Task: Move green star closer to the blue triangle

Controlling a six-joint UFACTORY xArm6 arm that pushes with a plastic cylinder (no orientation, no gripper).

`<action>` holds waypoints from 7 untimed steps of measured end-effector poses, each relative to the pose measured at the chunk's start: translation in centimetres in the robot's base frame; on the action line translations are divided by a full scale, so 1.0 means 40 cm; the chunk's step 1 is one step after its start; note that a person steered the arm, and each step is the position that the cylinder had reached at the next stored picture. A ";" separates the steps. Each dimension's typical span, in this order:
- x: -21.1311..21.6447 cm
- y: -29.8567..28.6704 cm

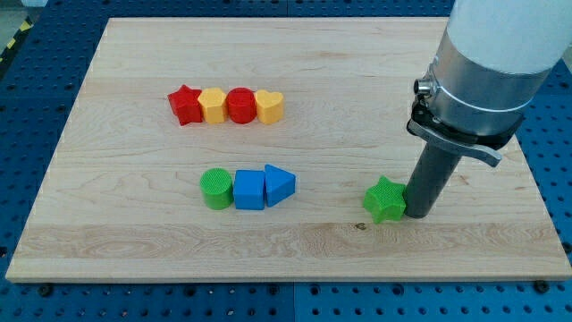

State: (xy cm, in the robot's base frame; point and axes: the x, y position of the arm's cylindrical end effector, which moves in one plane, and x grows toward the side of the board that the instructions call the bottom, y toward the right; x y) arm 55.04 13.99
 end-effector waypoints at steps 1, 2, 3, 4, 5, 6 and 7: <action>0.001 -0.026; 0.026 -0.067; 0.039 -0.132; 0.073 -0.151; 0.155 -0.116; 0.162 -0.122; 0.122 -0.136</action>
State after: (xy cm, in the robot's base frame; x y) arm 59.90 8.57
